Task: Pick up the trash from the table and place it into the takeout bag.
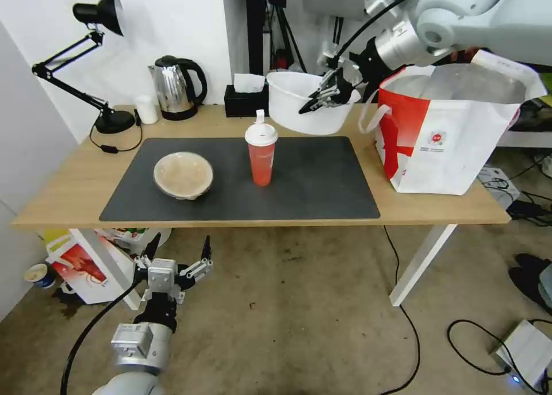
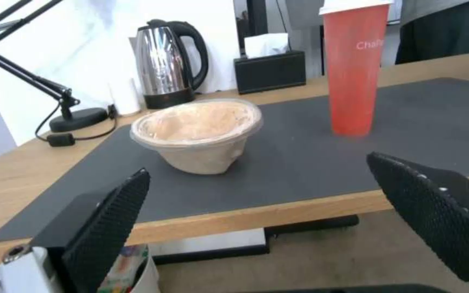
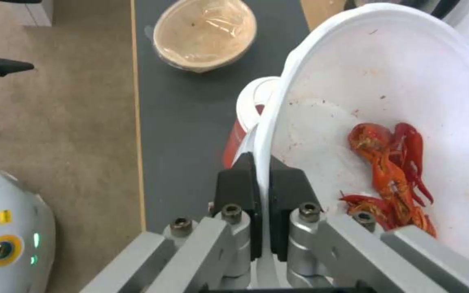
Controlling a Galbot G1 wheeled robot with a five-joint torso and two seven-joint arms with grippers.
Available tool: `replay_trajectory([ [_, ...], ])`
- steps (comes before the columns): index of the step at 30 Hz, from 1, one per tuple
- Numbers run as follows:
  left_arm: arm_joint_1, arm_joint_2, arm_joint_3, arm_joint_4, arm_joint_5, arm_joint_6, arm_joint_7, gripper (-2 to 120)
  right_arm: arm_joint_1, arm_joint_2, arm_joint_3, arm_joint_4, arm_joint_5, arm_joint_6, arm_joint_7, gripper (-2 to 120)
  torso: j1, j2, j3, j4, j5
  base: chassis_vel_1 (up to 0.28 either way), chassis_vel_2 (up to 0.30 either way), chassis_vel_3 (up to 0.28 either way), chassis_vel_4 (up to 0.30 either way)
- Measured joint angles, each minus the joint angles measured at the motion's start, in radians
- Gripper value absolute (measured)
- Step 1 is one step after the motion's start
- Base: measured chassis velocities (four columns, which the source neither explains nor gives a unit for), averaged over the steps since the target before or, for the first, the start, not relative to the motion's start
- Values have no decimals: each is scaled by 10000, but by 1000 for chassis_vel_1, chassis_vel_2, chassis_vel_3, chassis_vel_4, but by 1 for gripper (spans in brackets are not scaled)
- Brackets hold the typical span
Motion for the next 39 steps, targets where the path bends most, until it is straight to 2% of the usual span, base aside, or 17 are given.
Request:
replay_trajectory([
  [16, 0, 0, 0, 0, 0, 0, 0, 100, 313, 1047, 474, 145, -494, 54, -307, 1, -2, 0, 0, -1, 1, 0, 0, 0, 0],
  [39, 0, 0, -1, 0, 0, 0, 0, 100, 1245, 888, 209, -170, -459, 42, -851, 1, -2, 0, 0, 1, -1, 0, 0, 0, 0],
])
